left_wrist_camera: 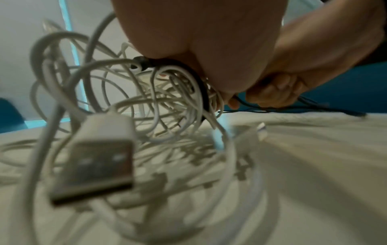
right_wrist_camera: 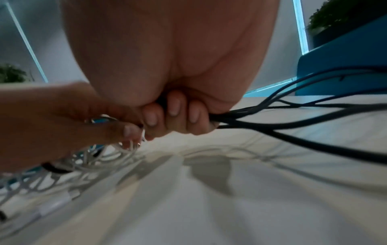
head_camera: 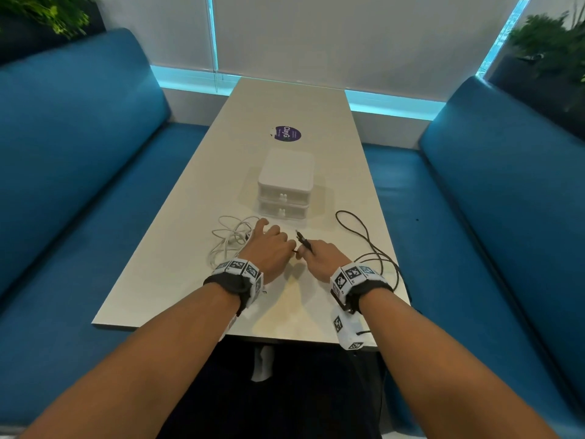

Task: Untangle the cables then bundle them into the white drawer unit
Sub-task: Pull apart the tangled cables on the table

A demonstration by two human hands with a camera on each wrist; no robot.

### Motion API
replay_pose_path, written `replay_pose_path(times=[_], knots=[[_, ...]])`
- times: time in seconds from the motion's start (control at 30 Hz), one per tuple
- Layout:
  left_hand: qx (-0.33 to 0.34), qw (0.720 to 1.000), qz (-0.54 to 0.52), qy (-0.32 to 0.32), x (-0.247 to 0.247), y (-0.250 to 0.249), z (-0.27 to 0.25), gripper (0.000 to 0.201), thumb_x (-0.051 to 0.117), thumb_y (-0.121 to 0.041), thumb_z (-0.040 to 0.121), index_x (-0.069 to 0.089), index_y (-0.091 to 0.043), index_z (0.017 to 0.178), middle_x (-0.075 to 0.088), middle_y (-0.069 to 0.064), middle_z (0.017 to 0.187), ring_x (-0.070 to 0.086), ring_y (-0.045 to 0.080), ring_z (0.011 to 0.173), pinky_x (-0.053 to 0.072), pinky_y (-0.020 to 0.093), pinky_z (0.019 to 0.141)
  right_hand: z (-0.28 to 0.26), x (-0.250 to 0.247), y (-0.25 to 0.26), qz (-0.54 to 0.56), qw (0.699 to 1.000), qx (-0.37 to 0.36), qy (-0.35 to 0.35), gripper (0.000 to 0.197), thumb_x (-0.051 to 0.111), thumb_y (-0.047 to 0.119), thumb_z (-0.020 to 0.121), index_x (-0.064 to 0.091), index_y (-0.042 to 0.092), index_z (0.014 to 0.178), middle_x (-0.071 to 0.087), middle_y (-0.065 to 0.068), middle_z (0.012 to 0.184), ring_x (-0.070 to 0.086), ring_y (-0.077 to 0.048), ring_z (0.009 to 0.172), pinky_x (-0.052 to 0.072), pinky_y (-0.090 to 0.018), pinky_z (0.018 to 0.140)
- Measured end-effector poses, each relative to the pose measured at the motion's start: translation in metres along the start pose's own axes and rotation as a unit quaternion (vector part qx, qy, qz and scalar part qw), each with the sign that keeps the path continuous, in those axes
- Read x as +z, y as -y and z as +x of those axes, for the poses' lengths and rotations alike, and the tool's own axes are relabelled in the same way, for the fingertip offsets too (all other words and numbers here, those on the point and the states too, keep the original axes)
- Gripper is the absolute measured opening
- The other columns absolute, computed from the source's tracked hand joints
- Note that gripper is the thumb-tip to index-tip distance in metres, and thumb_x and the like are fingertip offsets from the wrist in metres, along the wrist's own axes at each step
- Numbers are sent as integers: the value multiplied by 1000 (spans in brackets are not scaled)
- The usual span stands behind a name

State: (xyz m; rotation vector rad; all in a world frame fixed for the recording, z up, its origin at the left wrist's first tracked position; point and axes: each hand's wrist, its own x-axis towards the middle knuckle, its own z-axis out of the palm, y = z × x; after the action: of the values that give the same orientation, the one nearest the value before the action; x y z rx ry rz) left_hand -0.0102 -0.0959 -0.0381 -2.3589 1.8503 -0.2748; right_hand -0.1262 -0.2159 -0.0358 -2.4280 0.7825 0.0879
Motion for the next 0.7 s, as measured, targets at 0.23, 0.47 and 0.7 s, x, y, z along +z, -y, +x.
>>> replay_pose_path(times=[0.23, 0.47, 0.7], knots=[[17, 1000, -5, -1, 3, 12, 1, 23, 55, -38, 91, 57, -24, 109, 63, -5, 103, 51, 24, 107, 27, 50, 108, -2, -9, -13, -61, 998, 17, -18, 27, 40, 35, 102, 59, 19, 92, 63, -8, 82, 62, -30, 76, 53, -39, 74], [-38, 996, -77, 6, 2, 13, 1, 36, 54, -55, 90, 50, -22, 102, 56, -5, 102, 47, 22, 105, 26, 46, 104, 2, -18, -13, -43, 998, 42, -24, 30, 37, 32, 103, 61, 15, 96, 67, -12, 97, 62, -31, 88, 50, -38, 79], [-66, 983, -172, -13, 2, 23, 3, 30, 48, -57, 96, 55, -28, 101, 59, -12, 96, 51, 16, 106, 18, 45, 110, 5, -19, -15, -83, 992, 90, -39, 38, 34, 35, 105, 59, 8, 115, 65, -17, 109, 57, -31, 88, 45, -34, 75]])
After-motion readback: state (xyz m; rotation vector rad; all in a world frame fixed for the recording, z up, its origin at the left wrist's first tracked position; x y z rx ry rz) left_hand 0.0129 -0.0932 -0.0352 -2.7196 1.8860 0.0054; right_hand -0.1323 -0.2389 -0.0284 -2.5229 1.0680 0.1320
